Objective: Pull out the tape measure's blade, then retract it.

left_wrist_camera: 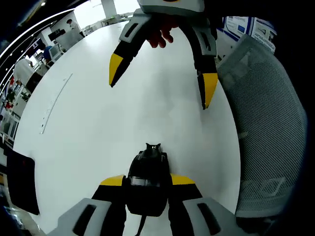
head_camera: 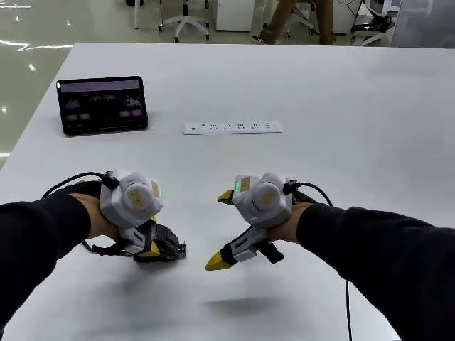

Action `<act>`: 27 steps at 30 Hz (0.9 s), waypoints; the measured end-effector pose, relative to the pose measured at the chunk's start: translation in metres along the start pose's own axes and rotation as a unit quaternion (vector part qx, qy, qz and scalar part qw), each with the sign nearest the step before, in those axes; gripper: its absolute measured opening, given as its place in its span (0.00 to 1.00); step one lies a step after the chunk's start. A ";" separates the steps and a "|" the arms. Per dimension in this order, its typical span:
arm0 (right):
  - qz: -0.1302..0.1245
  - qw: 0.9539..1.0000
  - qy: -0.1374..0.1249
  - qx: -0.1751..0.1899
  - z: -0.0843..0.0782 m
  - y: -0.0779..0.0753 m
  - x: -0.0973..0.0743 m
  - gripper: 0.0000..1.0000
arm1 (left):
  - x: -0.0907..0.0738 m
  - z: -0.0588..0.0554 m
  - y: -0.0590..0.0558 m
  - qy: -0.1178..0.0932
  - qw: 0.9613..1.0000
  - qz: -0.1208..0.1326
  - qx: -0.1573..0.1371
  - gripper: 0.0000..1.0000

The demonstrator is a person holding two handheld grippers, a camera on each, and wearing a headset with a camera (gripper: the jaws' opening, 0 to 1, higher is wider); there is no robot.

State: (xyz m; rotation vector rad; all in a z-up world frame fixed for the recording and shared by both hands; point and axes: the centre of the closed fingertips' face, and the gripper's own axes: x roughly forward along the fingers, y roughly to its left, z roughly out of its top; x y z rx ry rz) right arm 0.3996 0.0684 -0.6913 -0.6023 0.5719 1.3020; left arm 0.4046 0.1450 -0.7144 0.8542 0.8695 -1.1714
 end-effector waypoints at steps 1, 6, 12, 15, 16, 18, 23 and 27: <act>0.003 1.000 0.005 -0.004 -0.001 0.001 0.002 0.77 | 0.000 0.000 -0.001 0.000 1.000 -0.001 0.000 0.28; 0.016 1.000 0.019 -0.011 -0.005 0.007 0.017 0.71 | -0.002 0.000 -0.002 -0.016 1.000 0.000 -0.018 0.28; 0.027 0.999 0.026 0.001 -0.009 0.014 0.037 0.60 | -0.003 0.002 -0.005 -0.030 0.999 0.005 -0.027 0.29; 0.031 0.999 0.029 -0.006 -0.010 0.016 0.045 0.59 | -0.004 0.001 -0.005 -0.028 0.999 -0.001 -0.025 0.29; 0.033 0.999 0.029 -0.007 -0.009 0.016 0.047 0.59 | -0.004 0.001 -0.005 -0.028 0.999 -0.003 -0.025 0.29; 0.036 0.999 0.025 -0.011 -0.005 0.017 0.051 0.55 | -0.003 0.001 -0.005 -0.027 0.999 -0.006 -0.024 0.29; 0.053 0.998 0.030 -0.024 -0.008 0.020 0.059 0.49 | -0.003 0.001 -0.005 -0.026 0.999 -0.010 -0.023 0.29; 0.056 0.997 0.046 -0.019 -0.017 0.019 0.063 0.43 | -0.002 0.003 -0.006 -0.028 0.999 -0.011 -0.024 0.29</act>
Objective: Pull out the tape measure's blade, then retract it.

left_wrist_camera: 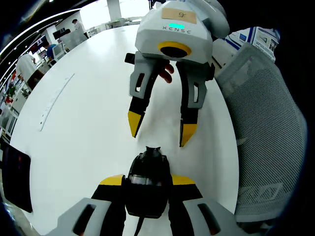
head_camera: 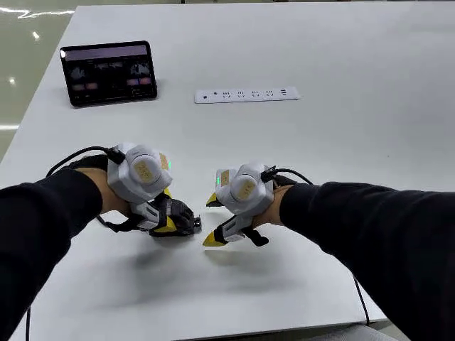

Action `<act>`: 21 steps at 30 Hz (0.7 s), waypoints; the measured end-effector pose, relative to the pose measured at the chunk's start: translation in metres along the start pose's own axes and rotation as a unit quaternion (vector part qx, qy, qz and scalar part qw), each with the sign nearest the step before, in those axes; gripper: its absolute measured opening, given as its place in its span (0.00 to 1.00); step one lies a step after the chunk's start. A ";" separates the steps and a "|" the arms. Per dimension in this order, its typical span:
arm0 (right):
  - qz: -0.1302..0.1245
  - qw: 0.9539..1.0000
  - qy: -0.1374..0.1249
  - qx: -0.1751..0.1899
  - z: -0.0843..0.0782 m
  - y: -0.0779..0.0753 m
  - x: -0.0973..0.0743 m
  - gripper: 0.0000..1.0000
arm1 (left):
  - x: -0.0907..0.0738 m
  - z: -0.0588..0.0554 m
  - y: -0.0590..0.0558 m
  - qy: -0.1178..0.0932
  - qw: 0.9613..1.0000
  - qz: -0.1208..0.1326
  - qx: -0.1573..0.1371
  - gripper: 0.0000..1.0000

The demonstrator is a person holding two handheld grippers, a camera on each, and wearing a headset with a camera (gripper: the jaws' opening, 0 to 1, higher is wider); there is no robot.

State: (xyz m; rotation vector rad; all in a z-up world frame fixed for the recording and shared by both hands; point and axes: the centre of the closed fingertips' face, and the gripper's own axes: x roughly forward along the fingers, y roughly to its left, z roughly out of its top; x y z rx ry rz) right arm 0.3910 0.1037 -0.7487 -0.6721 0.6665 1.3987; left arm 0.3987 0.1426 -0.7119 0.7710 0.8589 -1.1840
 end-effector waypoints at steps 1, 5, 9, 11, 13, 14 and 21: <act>0.000 1.000 0.000 -0.001 0.000 0.000 0.000 0.41 | 0.000 0.000 0.000 0.000 1.000 -0.001 -0.002 0.29; -0.007 1.000 0.000 -0.008 0.002 -0.005 0.006 0.30 | 0.000 0.000 0.000 -0.007 1.000 -0.008 -0.012 0.30; -0.003 1.000 0.004 -0.015 0.002 -0.005 0.012 0.27 | 0.002 -0.001 -0.001 -0.011 1.000 -0.012 -0.017 0.31; -0.001 1.000 0.005 -0.020 0.003 -0.005 0.015 0.22 | 0.002 -0.001 0.000 -0.012 1.000 -0.013 -0.017 0.31; -0.001 1.000 0.006 -0.024 0.004 -0.005 0.017 0.20 | 0.003 -0.001 -0.001 -0.014 1.000 -0.014 -0.016 0.31; -0.001 1.000 0.005 -0.024 0.006 -0.005 0.017 0.19 | 0.003 -0.001 -0.001 -0.015 1.000 -0.013 -0.016 0.31; 0.002 1.000 0.003 -0.011 0.008 -0.006 0.019 0.11 | 0.005 -0.002 0.000 -0.013 1.000 -0.012 -0.008 0.32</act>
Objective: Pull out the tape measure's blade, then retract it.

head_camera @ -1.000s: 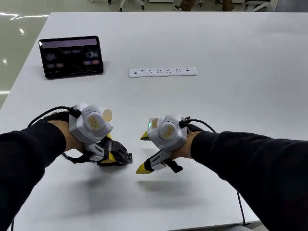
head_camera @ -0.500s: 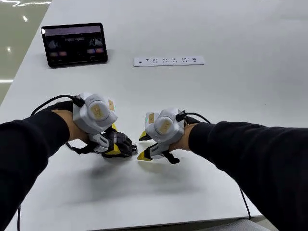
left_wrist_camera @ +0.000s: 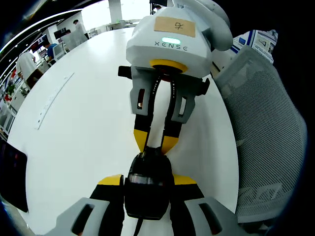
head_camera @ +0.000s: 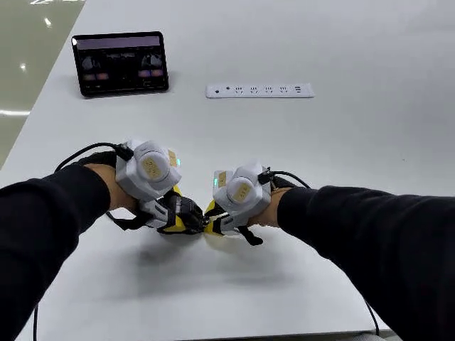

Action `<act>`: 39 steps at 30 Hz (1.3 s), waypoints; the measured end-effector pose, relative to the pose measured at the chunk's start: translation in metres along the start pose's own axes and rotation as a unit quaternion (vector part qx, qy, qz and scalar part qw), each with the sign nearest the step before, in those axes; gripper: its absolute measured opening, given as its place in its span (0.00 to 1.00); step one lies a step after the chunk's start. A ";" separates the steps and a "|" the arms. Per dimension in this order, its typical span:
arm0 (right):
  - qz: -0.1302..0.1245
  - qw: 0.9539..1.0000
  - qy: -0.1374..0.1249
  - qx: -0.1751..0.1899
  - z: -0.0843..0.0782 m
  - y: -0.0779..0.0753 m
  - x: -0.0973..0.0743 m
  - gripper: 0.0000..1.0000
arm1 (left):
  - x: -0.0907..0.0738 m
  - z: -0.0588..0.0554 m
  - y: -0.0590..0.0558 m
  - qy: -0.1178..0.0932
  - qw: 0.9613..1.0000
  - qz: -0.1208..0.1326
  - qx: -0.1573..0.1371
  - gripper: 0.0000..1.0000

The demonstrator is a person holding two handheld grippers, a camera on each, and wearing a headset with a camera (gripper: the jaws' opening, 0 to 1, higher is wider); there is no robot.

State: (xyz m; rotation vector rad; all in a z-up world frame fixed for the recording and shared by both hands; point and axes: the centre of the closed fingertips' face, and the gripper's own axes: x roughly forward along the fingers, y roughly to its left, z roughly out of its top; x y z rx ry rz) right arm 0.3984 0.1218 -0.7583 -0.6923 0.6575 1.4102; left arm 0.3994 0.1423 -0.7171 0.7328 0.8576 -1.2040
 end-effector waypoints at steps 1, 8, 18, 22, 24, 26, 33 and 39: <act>0.001 1.000 0.001 -0.005 0.000 0.000 0.000 0.11 | 0.000 0.000 0.001 0.000 1.000 0.001 0.001 0.32; 0.006 1.000 0.005 -0.009 -0.003 0.000 -0.004 0.09 | 0.001 -0.003 0.003 0.000 1.000 0.004 -0.004 0.32; 0.010 1.000 0.004 -0.001 -0.007 0.000 -0.007 0.09 | 0.002 -0.003 0.005 -0.003 1.000 0.004 -0.008 0.32; 0.011 1.000 0.004 0.001 -0.010 0.000 -0.009 0.10 | 0.003 -0.003 0.005 -0.005 1.000 0.006 -0.009 0.32; 0.011 1.000 0.004 0.000 -0.009 0.000 -0.009 0.10 | 0.003 -0.003 0.005 -0.006 1.000 0.007 -0.011 0.32; 0.009 1.000 0.012 -0.003 -0.007 0.001 -0.007 0.10 | 0.003 -0.004 0.005 -0.006 1.000 0.008 -0.011 0.32; 0.014 1.000 0.020 -0.015 -0.007 0.000 -0.005 0.12 | 0.002 -0.004 0.005 -0.009 1.000 0.012 -0.012 0.32; 0.019 1.000 0.012 -0.010 -0.005 0.000 -0.001 0.12 | 0.003 -0.004 0.006 -0.007 1.000 0.013 -0.011 0.32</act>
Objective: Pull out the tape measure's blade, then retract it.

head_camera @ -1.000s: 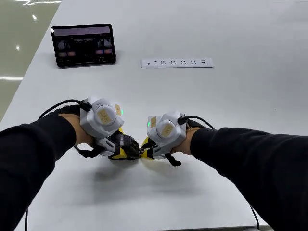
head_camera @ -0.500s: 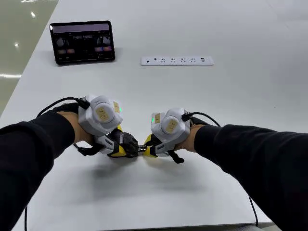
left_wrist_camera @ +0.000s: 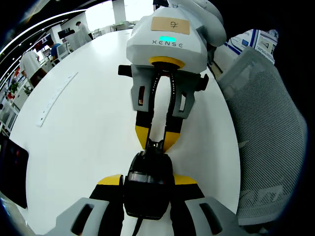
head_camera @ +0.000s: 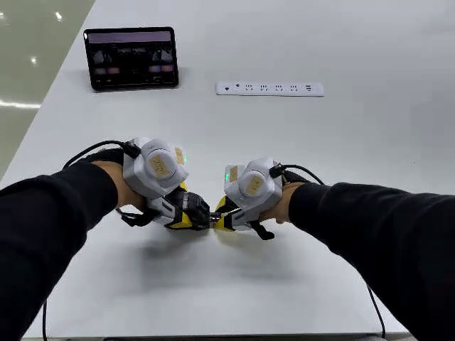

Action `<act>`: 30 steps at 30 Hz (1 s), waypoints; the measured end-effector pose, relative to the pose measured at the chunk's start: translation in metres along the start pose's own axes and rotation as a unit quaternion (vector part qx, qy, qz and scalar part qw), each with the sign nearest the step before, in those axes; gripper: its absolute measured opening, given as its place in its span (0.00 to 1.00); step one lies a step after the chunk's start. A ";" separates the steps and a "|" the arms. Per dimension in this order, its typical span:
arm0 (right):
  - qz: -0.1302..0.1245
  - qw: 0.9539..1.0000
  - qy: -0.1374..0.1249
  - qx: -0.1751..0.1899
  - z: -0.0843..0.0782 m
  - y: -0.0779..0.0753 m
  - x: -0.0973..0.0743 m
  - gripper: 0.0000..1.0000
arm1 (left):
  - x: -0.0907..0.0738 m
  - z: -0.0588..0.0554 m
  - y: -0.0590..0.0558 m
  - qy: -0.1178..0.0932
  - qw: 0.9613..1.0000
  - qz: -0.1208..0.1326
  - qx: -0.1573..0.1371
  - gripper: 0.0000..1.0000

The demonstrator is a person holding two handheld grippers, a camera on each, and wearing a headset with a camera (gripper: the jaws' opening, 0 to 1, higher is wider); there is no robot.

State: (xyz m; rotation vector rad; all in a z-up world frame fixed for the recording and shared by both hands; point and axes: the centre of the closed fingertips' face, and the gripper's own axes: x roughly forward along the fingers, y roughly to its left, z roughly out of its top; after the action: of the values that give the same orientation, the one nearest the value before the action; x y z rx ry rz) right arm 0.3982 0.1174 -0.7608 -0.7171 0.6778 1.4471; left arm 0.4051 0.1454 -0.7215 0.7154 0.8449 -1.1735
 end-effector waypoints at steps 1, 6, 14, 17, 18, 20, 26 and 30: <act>0.000 1.000 -0.003 0.001 0.001 -0.001 0.001 0.13 | 0.000 0.000 0.000 0.000 1.000 0.000 0.000 0.32; -0.001 1.000 -0.009 0.004 0.004 0.000 0.006 0.13 | 0.001 0.000 0.000 0.000 1.000 0.000 0.001 0.32; -0.005 1.000 -0.018 0.010 0.003 0.000 0.003 0.11 | 0.000 0.000 0.000 -0.002 1.000 -0.003 0.000 0.32; -0.006 1.000 -0.018 0.010 0.003 0.000 0.002 0.11 | 0.000 0.001 -0.001 -0.001 1.000 -0.004 0.001 0.32; -0.006 1.000 -0.018 0.010 0.003 0.000 0.002 0.11 | 0.000 0.001 -0.002 -0.001 1.000 -0.003 0.001 0.32; -0.006 1.000 -0.019 0.012 0.002 0.000 0.002 0.11 | -0.001 0.001 -0.002 -0.001 1.000 -0.003 0.000 0.32; -0.007 1.000 -0.019 0.008 -0.001 0.001 -0.001 0.11 | -0.001 0.002 -0.003 -0.004 1.000 -0.001 -0.003 0.32; -0.007 1.000 -0.015 0.005 -0.003 0.000 -0.003 0.11 | -0.001 0.002 -0.003 -0.003 1.000 -0.001 -0.004 0.32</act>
State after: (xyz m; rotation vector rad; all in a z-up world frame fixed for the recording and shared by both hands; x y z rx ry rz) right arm 0.3979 0.1132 -0.7602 -0.6902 0.6555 1.4391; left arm 0.4019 0.1438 -0.7196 0.7045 0.8456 -1.1722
